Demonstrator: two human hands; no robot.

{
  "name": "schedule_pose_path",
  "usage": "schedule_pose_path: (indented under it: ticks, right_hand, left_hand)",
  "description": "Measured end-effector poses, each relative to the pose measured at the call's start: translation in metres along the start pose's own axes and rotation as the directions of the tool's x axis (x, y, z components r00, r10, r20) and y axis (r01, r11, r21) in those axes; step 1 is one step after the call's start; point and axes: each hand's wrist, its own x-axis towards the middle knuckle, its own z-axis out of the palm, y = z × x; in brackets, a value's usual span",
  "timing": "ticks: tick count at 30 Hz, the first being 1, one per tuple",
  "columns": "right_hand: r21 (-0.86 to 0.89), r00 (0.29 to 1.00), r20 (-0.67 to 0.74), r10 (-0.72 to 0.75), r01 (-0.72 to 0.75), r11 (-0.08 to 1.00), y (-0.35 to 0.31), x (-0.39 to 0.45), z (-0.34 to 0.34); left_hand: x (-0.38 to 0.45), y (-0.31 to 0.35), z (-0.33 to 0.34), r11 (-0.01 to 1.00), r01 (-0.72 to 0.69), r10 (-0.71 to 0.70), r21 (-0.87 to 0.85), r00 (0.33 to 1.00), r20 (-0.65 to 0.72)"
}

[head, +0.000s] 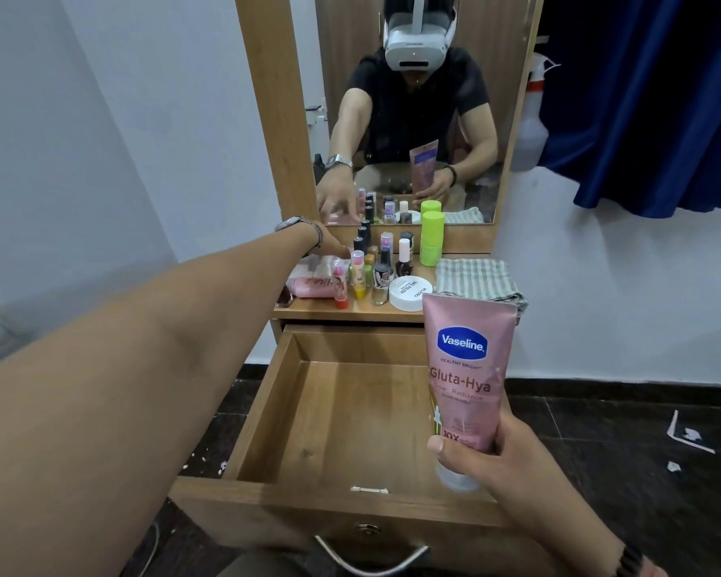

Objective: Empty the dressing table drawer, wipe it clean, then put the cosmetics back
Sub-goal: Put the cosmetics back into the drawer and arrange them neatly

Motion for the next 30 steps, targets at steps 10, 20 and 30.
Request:
schedule_pose_path:
  ticks: [10,20,30]
  right_hand:
    - [0.011,1.000,0.016,-0.007,0.007,1.000,0.000,0.000,-0.002]
    - [-0.004,1.000,0.028,-0.012,0.012,1.000,0.000,0.000,-0.003]
    - [-0.006,0.999,0.047,-0.004,0.004,1.000,0.002,0.000,-0.004]
  left_hand:
    - [0.004,-0.013,-0.006,0.996,0.076,-0.078,0.046,0.996,0.032]
    - [0.011,-0.027,-0.007,0.977,0.169,-0.139,-0.127,0.967,0.216]
    - [0.000,-0.044,-0.005,0.886,0.277,-0.206,-0.372,0.954,0.220]
